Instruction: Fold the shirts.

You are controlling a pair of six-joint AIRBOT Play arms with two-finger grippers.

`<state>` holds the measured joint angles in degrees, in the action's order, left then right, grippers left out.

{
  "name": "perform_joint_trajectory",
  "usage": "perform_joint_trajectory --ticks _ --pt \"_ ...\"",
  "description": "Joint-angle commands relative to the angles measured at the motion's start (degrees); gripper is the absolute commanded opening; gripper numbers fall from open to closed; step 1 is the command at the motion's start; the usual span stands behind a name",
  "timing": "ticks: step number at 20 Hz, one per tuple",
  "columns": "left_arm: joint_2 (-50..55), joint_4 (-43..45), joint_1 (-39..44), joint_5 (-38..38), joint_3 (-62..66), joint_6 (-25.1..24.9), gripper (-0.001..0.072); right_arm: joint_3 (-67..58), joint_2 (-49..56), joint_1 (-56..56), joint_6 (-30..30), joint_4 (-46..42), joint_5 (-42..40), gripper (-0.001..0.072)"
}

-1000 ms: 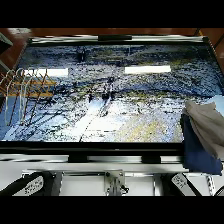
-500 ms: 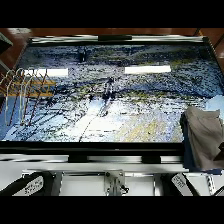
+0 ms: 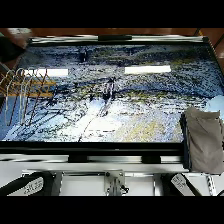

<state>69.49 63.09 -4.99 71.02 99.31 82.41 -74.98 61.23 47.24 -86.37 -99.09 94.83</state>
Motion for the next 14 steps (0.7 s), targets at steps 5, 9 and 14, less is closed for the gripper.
perform_joint_trajectory --ticks 5,9,14 --pt "16.55 32.02 24.57 13.64 -0.02 2.99 0.0216 -14.1 12.74 -46.4 -4.39 3.26 -16.31 0.0624" --pt "21.86 30.05 28.04 14.73 -0.04 8.79 0.0601 -14.1 18.47 -58.03 -4.76 -3.58 -10.54 0.0624" --pt "21.07 29.92 28.11 10.43 -0.04 8.79 0.0595 -14.1 18.56 -56.43 -5.55 2.05 -7.74 0.0624"
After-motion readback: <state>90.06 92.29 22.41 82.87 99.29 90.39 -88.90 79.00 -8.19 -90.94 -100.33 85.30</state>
